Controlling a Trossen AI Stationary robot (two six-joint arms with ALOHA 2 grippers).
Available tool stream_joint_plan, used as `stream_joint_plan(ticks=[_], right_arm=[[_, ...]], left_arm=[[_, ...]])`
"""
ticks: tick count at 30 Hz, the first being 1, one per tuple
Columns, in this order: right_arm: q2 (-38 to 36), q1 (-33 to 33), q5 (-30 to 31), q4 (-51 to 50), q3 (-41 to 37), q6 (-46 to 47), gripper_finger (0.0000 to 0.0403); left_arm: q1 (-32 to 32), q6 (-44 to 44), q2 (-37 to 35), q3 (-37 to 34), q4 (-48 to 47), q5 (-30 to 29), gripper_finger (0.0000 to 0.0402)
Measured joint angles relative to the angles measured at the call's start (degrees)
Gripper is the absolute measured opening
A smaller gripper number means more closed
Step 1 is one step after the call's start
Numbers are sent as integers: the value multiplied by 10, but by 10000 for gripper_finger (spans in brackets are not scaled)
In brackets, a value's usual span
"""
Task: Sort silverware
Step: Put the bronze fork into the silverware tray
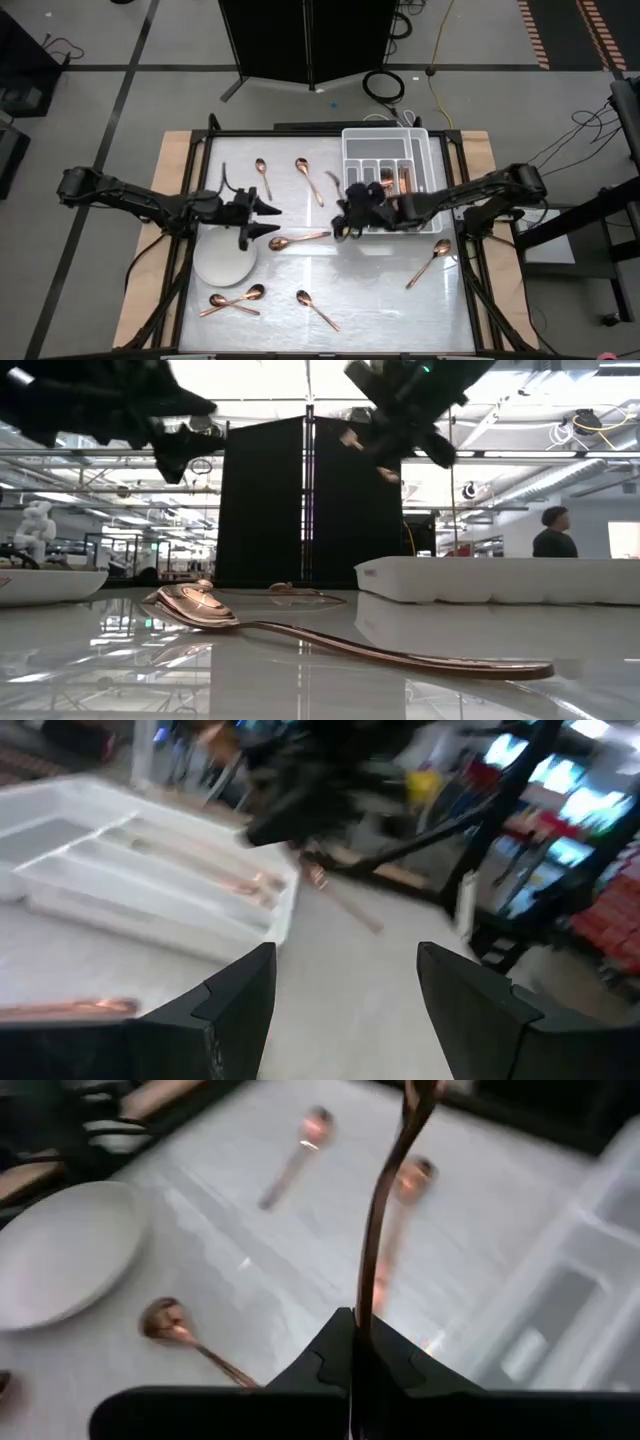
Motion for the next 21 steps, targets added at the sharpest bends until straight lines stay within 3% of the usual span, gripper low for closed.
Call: stream_joint_plan(ticks=[4, 7, 11, 16, 21], right_arm=[[-24, -48, -72, -125, 0, 86, 0], [-25, -94, -169, -170, -3, 120, 0], [-29, -145, -240, -192, -36, 143, 0], [-86, -178, -265, -151, -100, 172, 0], [-168, -179, -244, -125, -204, 275, 0]], left_arm=[[-16, -8, -5, -44, 114, -1, 242], [-22, -20, -15, -47, 140, 27, 242], [-31, -30, -24, -47, 137, 63, 242], [-44, -30, -25, -47, 121, 73, 242], [-53, -28, -26, -47, 123, 73, 242]])
